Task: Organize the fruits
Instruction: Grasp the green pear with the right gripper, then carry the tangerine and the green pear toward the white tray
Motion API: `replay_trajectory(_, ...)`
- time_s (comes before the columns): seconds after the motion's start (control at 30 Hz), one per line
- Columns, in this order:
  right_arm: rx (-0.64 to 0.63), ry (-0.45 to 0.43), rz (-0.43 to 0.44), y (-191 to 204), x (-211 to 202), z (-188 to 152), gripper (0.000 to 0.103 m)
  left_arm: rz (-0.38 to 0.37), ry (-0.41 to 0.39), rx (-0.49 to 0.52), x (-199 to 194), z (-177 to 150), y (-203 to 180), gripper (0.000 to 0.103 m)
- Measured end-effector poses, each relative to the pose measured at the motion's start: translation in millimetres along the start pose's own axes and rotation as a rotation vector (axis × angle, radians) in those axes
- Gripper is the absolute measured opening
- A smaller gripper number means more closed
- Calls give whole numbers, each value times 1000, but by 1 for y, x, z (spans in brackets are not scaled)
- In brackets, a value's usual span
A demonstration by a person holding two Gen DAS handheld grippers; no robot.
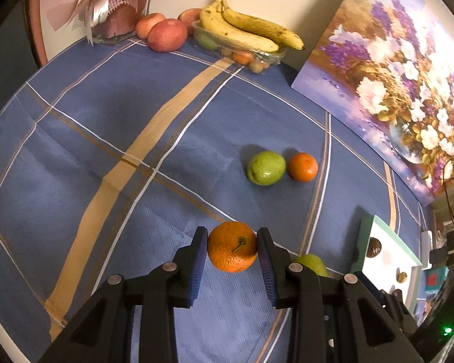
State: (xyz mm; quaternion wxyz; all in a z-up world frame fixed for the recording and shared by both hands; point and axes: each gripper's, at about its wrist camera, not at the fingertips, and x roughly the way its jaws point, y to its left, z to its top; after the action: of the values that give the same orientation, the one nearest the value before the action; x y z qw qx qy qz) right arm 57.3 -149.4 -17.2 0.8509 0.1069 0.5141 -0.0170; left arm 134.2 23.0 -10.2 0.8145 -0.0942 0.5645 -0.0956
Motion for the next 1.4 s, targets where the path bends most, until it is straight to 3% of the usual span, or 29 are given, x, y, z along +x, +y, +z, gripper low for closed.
replay_trajectory(0.3,-61,45,21,19,29,8,68,8,33,-18,20,8,4,35)
replay_trajectory(0.63,-100,85,17,32,47,6,41,19,33,-11,21,8,2,35)
replay_trajectory(0.8,-94,82,31,31,44,7,41,10,4,-6,11,9,-2,35)
replay_trajectory(1.07,-70,-1,29,26,8,19,41,-7,-57,26,-15,12,-18,35)
replay_trajectory(1.4,36,-48,-12,-8,-29,21,41,-51,-118,85,-45,6,-52,35)
